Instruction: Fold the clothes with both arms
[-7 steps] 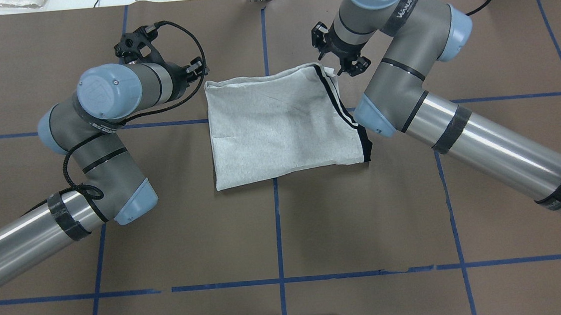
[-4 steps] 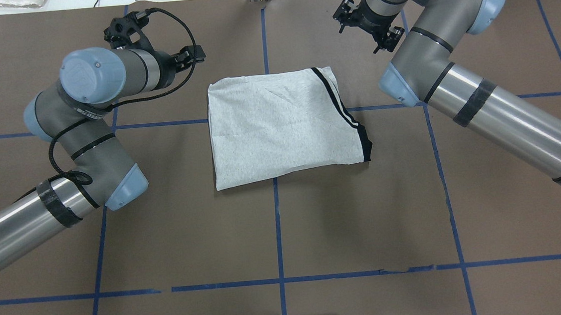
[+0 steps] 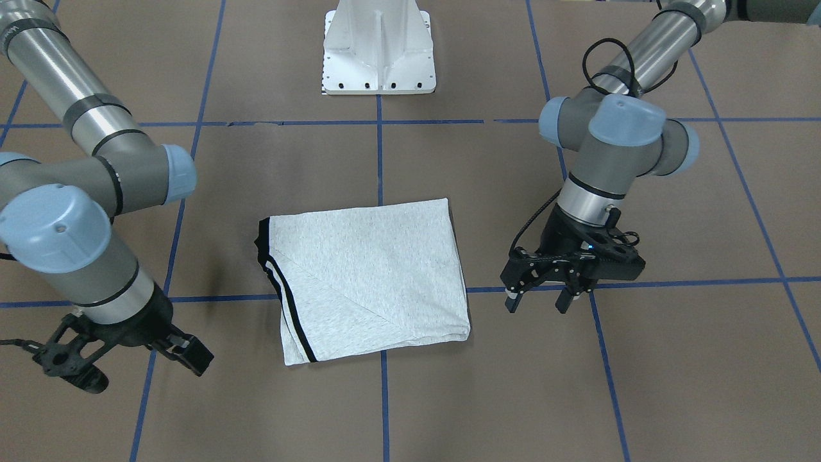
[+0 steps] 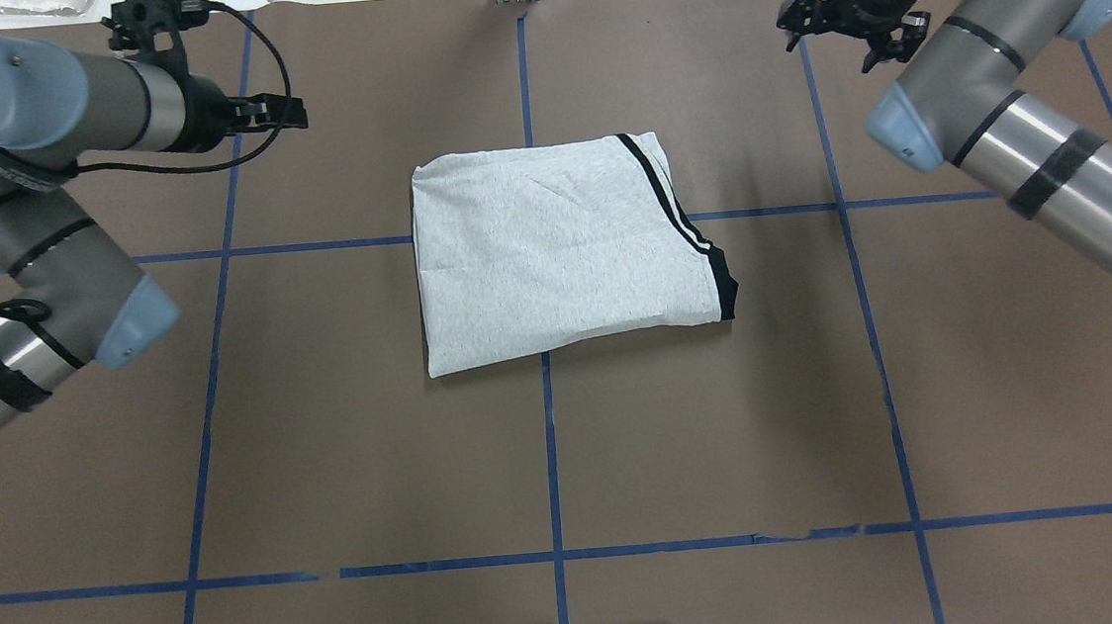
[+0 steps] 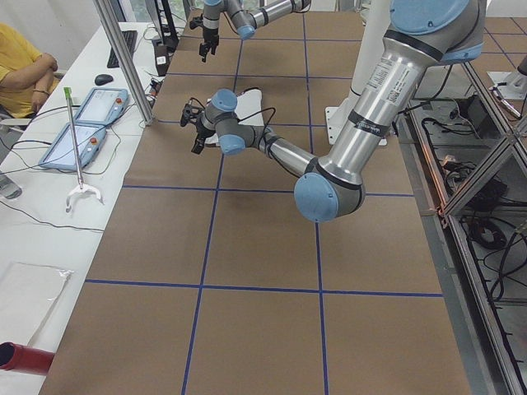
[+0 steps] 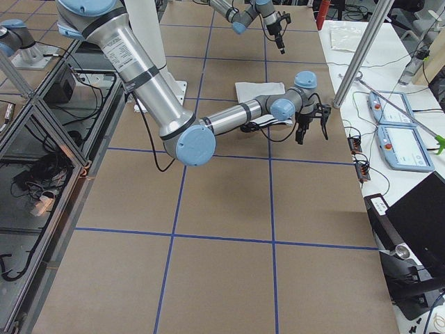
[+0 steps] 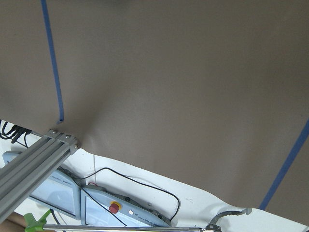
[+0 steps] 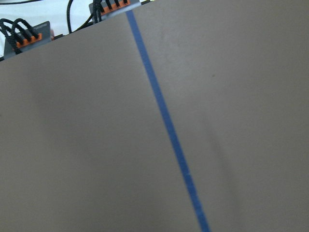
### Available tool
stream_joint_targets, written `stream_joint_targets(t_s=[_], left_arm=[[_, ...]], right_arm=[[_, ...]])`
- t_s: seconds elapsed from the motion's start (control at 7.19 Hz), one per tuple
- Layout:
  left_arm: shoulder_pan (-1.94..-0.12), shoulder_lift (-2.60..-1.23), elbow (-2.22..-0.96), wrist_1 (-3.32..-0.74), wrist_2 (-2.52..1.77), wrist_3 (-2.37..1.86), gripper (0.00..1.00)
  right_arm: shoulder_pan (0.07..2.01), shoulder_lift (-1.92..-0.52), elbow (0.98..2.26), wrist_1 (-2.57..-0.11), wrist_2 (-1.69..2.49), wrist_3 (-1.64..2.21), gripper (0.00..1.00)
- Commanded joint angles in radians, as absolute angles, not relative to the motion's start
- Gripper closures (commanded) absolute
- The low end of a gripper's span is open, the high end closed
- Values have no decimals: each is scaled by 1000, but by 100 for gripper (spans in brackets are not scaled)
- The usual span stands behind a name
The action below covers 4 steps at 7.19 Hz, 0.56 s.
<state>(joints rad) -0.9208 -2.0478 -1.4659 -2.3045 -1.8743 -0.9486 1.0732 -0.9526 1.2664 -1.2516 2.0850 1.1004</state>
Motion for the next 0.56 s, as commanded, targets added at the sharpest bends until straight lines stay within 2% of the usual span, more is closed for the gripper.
stream_joint_targets(t_s=[0.0, 0.14, 0.42], left_arm=[[-1088, -1953, -1471, -2289, -2067, -617, 0], [-1180, -1889, -1471, -2287, -2127, -450, 0], [-1323, -1849, -1465, -2170, -2198, -218, 0]], right_arm=[[1233, -1064, 1273, -1255, 2231, 733, 0], [1309, -1109, 1275, -1262, 2277, 606, 0], [1444, -1196, 1278, -1282, 2310, 415, 0]])
